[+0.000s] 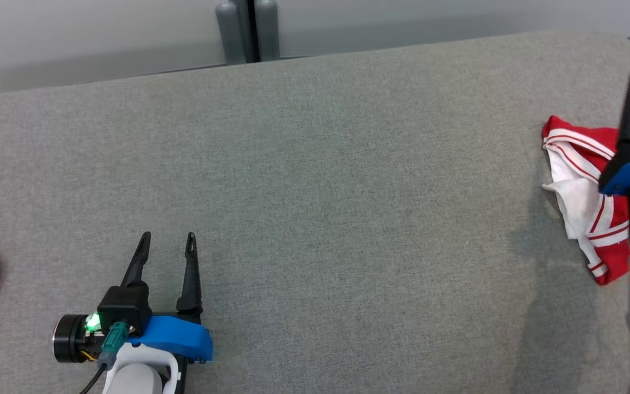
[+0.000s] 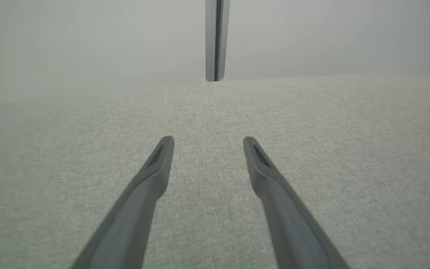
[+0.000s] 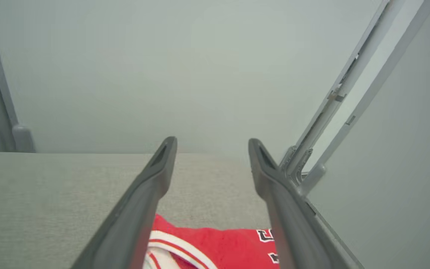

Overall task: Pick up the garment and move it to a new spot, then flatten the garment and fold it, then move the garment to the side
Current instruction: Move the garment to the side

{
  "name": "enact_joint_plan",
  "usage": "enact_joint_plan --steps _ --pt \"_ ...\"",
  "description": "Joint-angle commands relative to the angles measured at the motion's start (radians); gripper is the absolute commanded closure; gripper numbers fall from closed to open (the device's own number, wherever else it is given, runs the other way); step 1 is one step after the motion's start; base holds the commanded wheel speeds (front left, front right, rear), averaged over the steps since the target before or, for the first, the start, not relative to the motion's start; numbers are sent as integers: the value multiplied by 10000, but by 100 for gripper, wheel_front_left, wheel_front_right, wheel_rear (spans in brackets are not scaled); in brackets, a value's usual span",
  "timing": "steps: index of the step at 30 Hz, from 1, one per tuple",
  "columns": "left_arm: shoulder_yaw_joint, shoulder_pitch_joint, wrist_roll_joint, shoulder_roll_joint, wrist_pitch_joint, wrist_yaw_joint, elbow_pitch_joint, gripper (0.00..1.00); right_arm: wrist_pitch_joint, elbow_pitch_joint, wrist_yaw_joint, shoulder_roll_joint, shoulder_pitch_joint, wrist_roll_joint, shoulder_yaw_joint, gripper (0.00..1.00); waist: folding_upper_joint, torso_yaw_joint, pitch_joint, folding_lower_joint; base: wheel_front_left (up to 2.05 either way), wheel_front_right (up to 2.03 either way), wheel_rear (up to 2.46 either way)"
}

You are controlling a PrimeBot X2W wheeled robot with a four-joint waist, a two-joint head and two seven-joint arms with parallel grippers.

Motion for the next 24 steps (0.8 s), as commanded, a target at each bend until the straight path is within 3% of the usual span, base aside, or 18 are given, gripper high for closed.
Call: enact_joint_plan --steps 1,9,17,24 --pt "70 37 -49 12 -47 84 -68 0 -53 -251 -5 138 189 193 213 0 -1 26 -74 0 0 0 0" --pt "317 180 -109 -28 -48 281 -119 0 -54 -1888 -7 1077 2543 2131 2180 0 -1 633 -767 0 0 0 0" --pt "340 622 -124 -51 -47 473 18 0 -53 -2189 -5 1321 4711 3435 2876 0 -1 1078 -1568 0 0 0 0" --pt "491 1188 -121 -52 -47 570 159 0 -54 -2476 -7 1298 5887 3971 3644 0 -1 1041 -2314 0 0 0 0"
